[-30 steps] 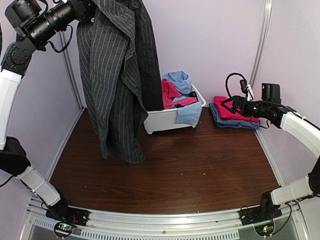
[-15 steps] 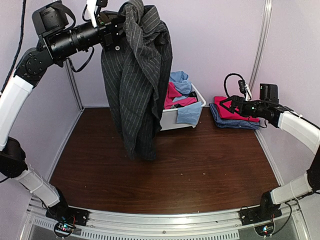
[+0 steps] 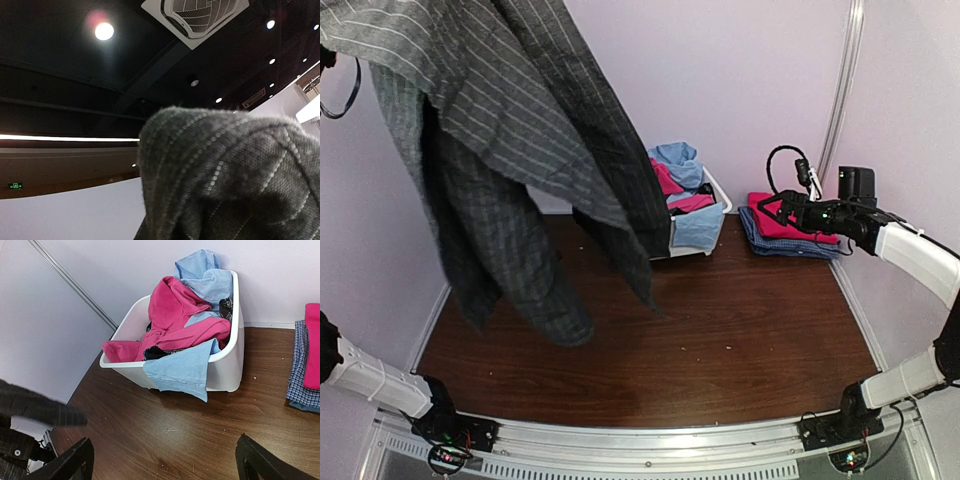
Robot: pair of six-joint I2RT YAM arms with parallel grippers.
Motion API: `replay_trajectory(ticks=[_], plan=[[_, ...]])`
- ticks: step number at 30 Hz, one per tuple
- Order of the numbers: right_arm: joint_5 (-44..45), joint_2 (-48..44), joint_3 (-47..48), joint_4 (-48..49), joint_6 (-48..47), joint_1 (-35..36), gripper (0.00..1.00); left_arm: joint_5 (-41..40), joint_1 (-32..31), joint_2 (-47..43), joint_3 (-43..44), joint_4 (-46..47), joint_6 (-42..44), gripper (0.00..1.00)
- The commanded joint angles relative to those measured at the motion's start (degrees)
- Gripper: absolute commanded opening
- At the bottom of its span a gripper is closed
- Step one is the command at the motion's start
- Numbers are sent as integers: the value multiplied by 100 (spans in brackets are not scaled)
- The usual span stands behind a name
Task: Fold and stack the mixed laundry pile
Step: Place the crumpled shirt at the center of the board.
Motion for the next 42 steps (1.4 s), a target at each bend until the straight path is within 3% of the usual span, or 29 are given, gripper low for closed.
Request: replay_trajectory(ticks=[1,5,9,13,18,20,23,24,25,29,32,36,42], plan=[[-78,42,83,208,64,53,99,-380,6,522,-27,-13,137,0],[-72,43,45,219,72,58,99,-1265,4,894,-385,-116,493,0],[8,-36,-14,167,21,59,99,-1490,-127,1448,-490,-387,827,0],[243,-228,-48,61,38,-70,100,-1609,-779,2152,-489,-607,1407,0],[684,-637,-256,-69,278,-787,100,-1758,-1760,3416,-423,-1272,1818,1],[797,-802,-395,-99,307,-1076,100,-1715,-1908,3894,-466,-1783,1799,34],[808,-866,-439,-381,48,-1241,100,-1756,-1816,4014,-1056,-1897,1280,71],[663,-840,-466,-411,-3,-1237,100,-1696,-1671,3852,-1400,-1651,1071,94],[492,-804,-511,-400,-6,-1229,100,-1587,-1525,3650,-1778,-1387,792,97],[330,-687,-701,-415,-49,-928,97,-1155,-749,2607,-3658,-171,-365,98],[351,-611,-818,-660,-218,-564,95,-1290,-183,2386,-4545,-171,-1123,98],[761,-458,-983,-1001,-379,589,94,-1619,260,2406,-5447,-22,-1555,97],[1317,-185,-1516,-1104,-234,1461,91,-1643,319,3109,-5489,91,-1575,93]])
